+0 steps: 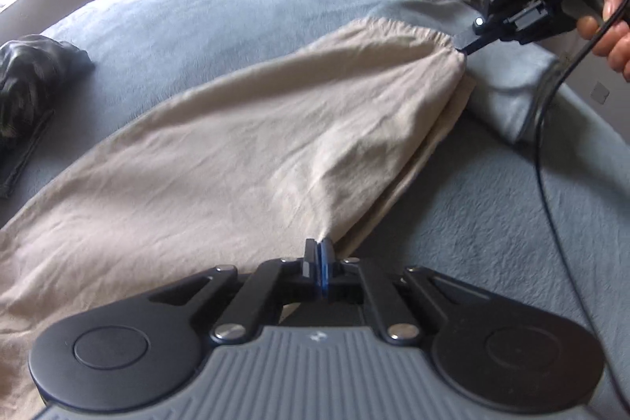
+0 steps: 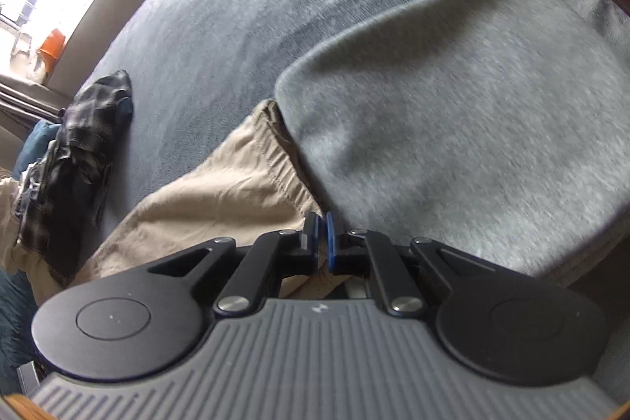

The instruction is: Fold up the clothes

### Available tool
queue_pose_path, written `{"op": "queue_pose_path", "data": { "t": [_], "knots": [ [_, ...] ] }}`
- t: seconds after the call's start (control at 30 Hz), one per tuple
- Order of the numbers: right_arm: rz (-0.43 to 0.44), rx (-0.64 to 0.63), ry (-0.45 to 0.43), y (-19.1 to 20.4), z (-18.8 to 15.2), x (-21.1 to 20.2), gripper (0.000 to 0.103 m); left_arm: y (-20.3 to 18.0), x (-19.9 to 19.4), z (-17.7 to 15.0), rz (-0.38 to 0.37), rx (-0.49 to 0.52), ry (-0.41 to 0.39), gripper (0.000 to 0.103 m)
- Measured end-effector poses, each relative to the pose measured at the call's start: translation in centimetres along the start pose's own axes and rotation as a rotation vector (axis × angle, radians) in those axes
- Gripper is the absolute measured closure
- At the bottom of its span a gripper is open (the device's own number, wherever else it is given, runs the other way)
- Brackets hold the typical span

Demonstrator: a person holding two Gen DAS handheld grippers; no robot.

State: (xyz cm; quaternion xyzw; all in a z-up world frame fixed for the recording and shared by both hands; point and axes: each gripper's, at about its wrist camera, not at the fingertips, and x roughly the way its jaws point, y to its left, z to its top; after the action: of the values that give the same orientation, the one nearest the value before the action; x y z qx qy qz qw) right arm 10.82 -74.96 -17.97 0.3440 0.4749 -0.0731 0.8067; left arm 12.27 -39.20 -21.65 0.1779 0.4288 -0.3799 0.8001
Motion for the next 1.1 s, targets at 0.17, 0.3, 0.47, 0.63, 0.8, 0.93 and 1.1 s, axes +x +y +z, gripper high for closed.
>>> {"op": "queue_pose_path", "data": {
  "t": [0.17, 0.3, 0.47, 0.63, 0.8, 0.93, 1.1],
  "knots": [
    [0.050, 0.062, 0.009, -0.2, 0.3, -1.2, 0.101, 1.4, -1.5, 0.4, -0.022, -0.048, -0.027, 0.101],
    [0.084, 0.105, 0.016, -0.5, 0.3, -1.9, 0.101, 1.6, -1.6, -0.1, -0.048, -0.071, -0.011, 0.101],
    [0.012, 0.061, 0.047, -1.4, -0.4, -0.2, 0.099, 1.4, 0.7, -1.2, -0.084, -0.083, 0.063, 0.093],
    [-0.113, -0.056, 0.014, -0.8, -1.2, 0.3, 0.096, 0.7, 0.3, -2.0, -0.122, -0.086, 0.069, 0.054],
    [-0.112, -0.226, -0.095, 2.7, -0.9, -1.1, 0.096, 1.9, -3.2, -2.9, -0.097, -0.127, 0.077, 0.051],
    [-0.026, -0.420, -0.073, 7.5, -1.6, 0.7, 0.095, 5.5, -6.3, -4.4, 0.013, -0.193, 0.145, 0.051],
    [0.073, -0.633, 0.103, 13.0, -6.2, 5.4, 0.095, 12.6, -12.8, -6.5, 0.257, -0.254, 0.293, 0.051]
  ]
}}
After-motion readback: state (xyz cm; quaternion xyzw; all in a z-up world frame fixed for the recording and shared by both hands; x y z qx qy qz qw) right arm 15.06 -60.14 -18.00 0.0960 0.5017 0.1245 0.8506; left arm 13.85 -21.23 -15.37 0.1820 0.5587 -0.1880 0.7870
